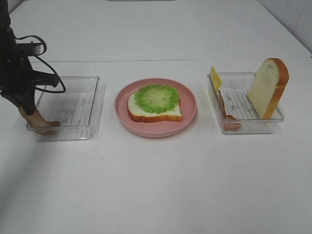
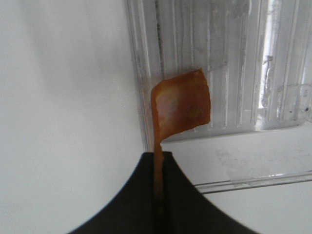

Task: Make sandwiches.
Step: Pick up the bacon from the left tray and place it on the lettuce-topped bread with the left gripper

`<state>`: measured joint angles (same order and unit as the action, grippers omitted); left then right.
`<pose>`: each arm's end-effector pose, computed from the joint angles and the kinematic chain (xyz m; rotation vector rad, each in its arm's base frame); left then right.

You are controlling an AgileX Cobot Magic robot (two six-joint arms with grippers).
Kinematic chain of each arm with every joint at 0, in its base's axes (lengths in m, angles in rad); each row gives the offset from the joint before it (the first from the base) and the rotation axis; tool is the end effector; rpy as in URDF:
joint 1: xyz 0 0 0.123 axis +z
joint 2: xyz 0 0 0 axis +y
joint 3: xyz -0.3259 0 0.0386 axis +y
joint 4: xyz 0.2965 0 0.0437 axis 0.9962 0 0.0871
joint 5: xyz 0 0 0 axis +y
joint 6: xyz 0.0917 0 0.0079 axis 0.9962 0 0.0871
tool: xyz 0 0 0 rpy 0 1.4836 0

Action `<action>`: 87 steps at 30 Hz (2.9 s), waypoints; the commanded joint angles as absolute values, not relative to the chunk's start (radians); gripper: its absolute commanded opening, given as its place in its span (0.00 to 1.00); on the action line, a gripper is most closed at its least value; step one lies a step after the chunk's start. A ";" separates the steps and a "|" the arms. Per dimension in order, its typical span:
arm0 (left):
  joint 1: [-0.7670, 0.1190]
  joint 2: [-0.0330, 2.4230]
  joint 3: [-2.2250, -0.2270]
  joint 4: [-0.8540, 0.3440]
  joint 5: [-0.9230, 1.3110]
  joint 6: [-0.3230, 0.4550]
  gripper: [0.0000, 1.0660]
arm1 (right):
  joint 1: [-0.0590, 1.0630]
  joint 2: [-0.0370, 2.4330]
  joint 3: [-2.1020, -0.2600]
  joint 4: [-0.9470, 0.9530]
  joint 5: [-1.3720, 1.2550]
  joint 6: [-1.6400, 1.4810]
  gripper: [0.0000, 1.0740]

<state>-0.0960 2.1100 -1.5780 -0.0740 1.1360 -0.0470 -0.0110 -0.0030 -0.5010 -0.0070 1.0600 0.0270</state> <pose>0.4744 -0.0519 0.1783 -0.0273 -3.1250 0.1033 -0.0054 -0.0005 0.3004 0.0391 2.0392 0.0017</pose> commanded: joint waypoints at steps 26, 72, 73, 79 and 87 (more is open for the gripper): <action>-0.381 2.168 -2.149 -0.468 1.209 -0.045 0.00 | -0.017 -0.016 -0.498 -0.008 1.054 0.033 0.90; -0.449 2.578 -2.393 -0.437 1.189 0.051 0.00 | -0.017 -0.016 -0.498 -0.008 1.054 0.033 0.90; -0.449 2.578 -2.393 -0.423 1.189 0.051 0.00 | -0.017 -0.016 -0.498 -0.008 1.054 0.033 0.90; -0.449 2.565 -2.393 -0.358 1.193 0.071 0.00 | -0.017 -0.016 -0.498 -0.008 1.054 0.033 0.90; -0.441 2.564 -2.393 -0.328 1.186 0.071 0.00 | -0.017 -0.016 -0.498 -0.008 1.054 0.033 0.90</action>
